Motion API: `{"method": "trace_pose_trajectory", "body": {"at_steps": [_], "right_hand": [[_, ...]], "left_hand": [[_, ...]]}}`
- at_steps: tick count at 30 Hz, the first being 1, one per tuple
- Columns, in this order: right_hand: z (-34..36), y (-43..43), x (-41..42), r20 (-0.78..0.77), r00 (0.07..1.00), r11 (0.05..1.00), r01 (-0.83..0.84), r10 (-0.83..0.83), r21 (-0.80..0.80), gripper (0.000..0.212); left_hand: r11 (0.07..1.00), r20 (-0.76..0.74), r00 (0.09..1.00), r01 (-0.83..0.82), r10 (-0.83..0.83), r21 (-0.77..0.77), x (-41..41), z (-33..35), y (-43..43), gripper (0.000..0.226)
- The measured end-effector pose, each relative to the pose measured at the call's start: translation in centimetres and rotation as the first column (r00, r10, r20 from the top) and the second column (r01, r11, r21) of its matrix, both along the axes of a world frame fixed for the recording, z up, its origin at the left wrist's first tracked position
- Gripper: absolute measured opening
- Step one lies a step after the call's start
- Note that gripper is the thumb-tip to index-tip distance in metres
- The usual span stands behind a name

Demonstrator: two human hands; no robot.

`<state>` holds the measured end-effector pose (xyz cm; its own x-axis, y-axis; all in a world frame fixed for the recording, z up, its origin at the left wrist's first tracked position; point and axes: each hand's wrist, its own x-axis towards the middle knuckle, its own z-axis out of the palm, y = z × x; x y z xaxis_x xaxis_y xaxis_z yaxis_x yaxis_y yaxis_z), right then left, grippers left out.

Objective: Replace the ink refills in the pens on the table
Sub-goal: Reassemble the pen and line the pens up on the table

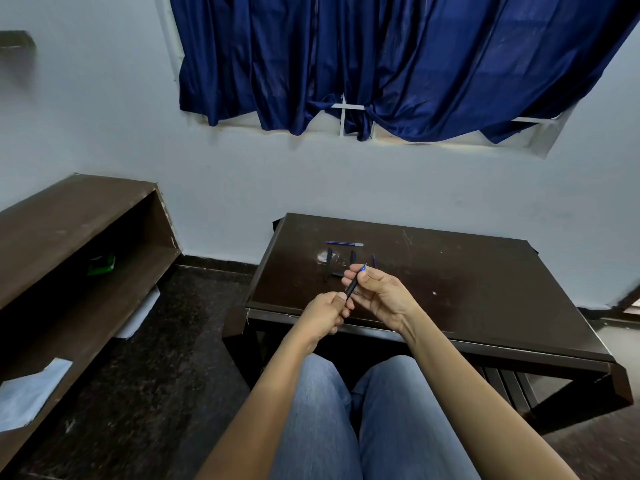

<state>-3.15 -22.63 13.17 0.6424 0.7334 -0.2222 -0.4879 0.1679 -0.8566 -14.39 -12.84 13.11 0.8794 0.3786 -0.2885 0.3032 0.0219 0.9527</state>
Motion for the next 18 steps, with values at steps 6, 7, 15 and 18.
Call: {"method": "trace_pose_trajectory", "body": {"at_steps": [6,7,15,18], "right_hand": [[-1.5,1.1,0.0,0.042,0.988,0.988,0.149,-0.148,-0.039,0.013],[-1.7,1.3,-0.1,0.062,0.984,0.984,0.169,-0.166,-0.046,0.012],[-3.6,3.5,0.0,0.064,0.943,0.927,0.333,-0.326,-0.173,0.018],[-4.4,4.4,0.8,0.059,0.945,0.918,0.325,-0.32,-0.226,0.017]], "left_hand": [[0.993,0.015,0.997,-0.074,0.073,0.096,0.9,-1.6,0.2,0.035],[0.989,0.02,0.996,-0.084,0.082,0.12,1.1,-2.0,0.2,0.037],[0.866,-0.057,0.988,-0.098,0.144,0.49,2.1,-4.2,1.2,0.032],[0.88,-0.065,0.98,-0.14,0.189,0.453,2.8,-4.7,1.4,0.033]]}}
